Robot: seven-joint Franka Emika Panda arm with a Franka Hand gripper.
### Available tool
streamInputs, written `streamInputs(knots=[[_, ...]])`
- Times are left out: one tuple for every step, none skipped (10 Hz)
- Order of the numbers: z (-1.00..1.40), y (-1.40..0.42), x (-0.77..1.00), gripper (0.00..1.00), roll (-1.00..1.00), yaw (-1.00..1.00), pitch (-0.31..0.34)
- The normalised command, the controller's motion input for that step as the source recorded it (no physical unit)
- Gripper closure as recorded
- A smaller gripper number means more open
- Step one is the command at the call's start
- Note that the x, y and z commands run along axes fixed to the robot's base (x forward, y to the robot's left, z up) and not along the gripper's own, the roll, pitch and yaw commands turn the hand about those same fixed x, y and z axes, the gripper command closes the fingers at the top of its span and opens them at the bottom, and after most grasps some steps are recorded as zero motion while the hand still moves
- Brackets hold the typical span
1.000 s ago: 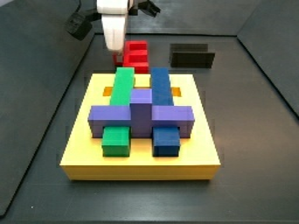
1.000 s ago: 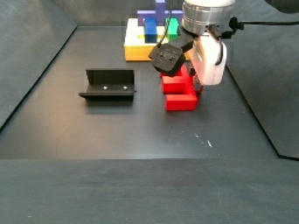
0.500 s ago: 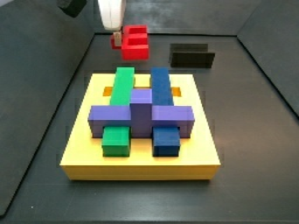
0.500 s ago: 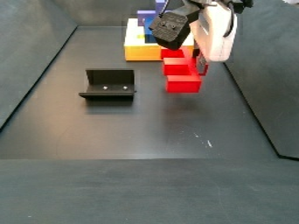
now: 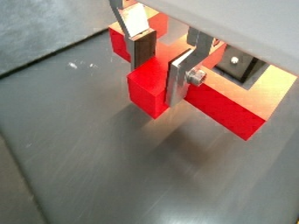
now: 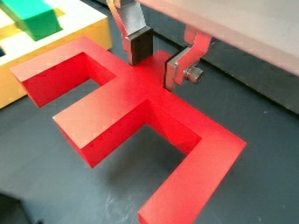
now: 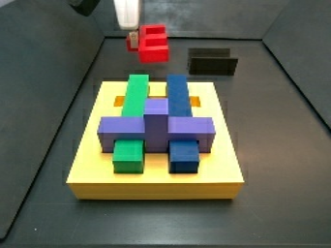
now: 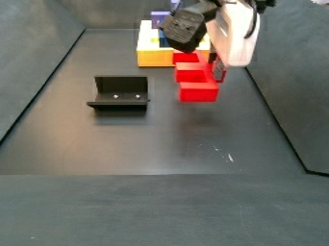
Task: Pick up the red object. Move up. Place the red object on the fixture. Regrasp the red object. Move to above the board. Insert the red object.
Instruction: Place the red object on the fixture.
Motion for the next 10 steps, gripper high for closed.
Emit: streamInputs(knots=[[0.42,0.13,0.52,1.00,0.00,0.33,0.260],[0.38,0.07,0.51,1.00,0.00,0.40,0.249],[0.31,0.01,0.49,1.00,0.00,0.45,0.223],[0.01,0.00,0.45,1.00,-0.23,0.48,0.211],[0.00,-0.05,0.36,1.00,-0.24,0.60,0.131],[0.00,-0.05,0.32,1.00,-0.17,0.64,0.089],[0.01,-0.04,0.33,1.00,-0.14,0.63,0.083],[0.07,-0.06,0.35,1.00,-0.04,0.65,0.103],[0.11,-0.10,0.33,1.00,0.00,0.69,0.103],[0.10,-0.14,0.31,1.00,0.00,0.73,0.094]])
